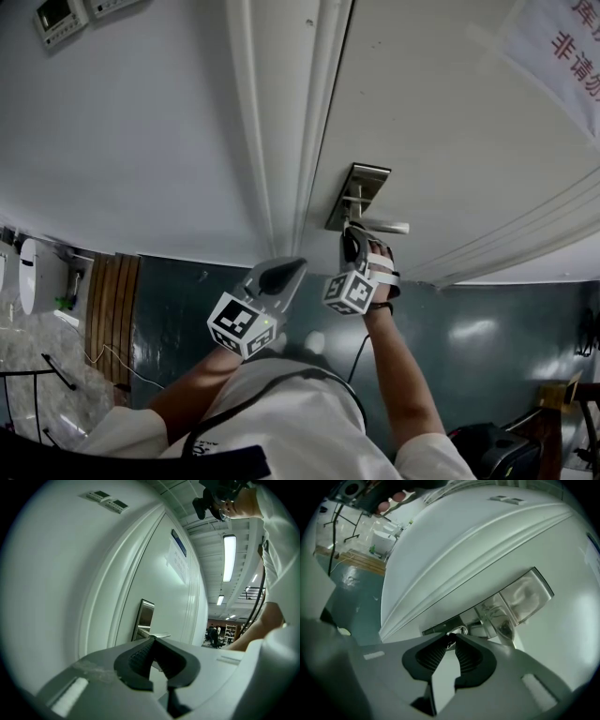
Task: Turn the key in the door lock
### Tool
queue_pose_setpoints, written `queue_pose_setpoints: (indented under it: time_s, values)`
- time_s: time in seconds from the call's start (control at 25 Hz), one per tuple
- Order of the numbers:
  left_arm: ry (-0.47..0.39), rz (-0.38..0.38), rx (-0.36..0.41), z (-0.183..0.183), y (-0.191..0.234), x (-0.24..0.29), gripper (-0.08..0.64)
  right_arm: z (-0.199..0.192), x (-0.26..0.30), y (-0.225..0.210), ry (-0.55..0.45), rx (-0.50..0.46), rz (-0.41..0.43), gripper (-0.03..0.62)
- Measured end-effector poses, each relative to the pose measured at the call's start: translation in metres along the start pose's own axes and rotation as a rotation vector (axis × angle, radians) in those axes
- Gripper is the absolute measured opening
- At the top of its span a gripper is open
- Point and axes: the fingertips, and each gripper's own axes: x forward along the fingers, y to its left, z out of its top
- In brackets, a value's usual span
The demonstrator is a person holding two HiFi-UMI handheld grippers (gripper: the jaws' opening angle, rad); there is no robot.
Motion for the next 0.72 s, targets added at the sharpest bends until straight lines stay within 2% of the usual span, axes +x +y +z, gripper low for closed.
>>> queue_pose_setpoints:
  time_s: [0.48,0.72]
  values:
    - [0.0,0.009,0.001,-0.001,-0.007,0.003,0.005,-0.002,0.0,0.005,-0.012,-0.229,0.013,0.067]
    - [-0.004,0.013,0.004,0.0,-0.011,0.006,0.005,-0.003,0.0,0.004,-0.027,-0.254,0.024,0.071]
